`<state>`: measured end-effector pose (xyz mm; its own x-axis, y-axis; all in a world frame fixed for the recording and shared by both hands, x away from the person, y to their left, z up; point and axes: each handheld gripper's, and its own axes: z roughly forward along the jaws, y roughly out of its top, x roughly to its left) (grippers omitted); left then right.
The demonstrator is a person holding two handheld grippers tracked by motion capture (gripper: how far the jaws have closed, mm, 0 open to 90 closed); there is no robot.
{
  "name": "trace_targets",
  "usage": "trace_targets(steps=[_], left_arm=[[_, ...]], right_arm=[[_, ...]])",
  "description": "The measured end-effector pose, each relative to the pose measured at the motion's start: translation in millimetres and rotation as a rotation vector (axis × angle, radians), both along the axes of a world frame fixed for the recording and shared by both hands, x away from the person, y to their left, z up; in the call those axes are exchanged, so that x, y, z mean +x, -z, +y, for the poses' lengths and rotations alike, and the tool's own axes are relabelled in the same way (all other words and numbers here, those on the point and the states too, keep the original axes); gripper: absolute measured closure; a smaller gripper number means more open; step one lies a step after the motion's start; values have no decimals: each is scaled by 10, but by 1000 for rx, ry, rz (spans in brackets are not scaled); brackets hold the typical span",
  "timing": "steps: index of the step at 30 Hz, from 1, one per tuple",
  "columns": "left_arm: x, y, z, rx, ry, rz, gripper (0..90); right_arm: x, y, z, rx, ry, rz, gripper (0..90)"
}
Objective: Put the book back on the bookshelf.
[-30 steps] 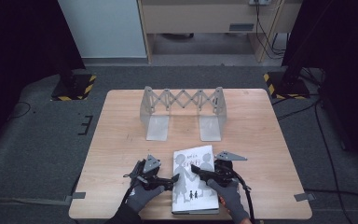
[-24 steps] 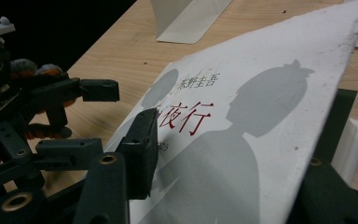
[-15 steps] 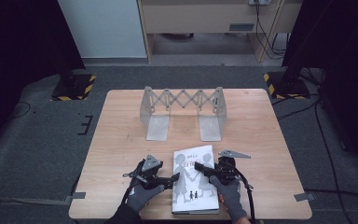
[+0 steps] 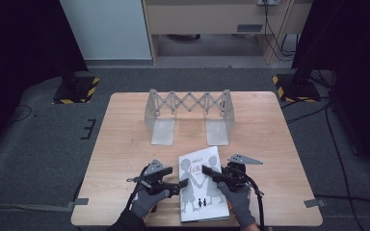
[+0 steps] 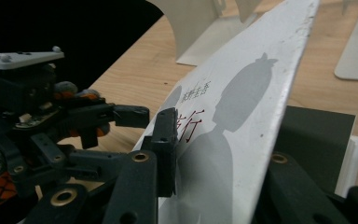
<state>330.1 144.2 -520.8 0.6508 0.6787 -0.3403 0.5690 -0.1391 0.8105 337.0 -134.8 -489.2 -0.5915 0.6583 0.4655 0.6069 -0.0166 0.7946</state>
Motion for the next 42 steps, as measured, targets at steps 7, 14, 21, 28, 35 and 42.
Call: trace_targets(steps=[7, 14, 21, 28, 35, 42], left_arm=[[6, 17, -30, -64, 36, 2, 35], [-8, 38, -113, -97, 104, 55, 0], [8, 62, -108, -139, 111, 112, 0], [26, 115, -128, -211, 178, 194, 0], [50, 137, -145, -184, 153, 225, 0], [71, 186, -150, -139, 134, 252, 3]], right_arm=[[-44, -71, -42, 28, -28, -62, 730], [-50, -86, -73, 60, -56, -79, 733], [-71, -114, -83, 68, -76, -105, 734], [-73, -122, -88, 79, -118, -122, 738], [0, -47, -98, 29, -103, -67, 680], [43, 28, -60, -91, -53, -36, 549]])
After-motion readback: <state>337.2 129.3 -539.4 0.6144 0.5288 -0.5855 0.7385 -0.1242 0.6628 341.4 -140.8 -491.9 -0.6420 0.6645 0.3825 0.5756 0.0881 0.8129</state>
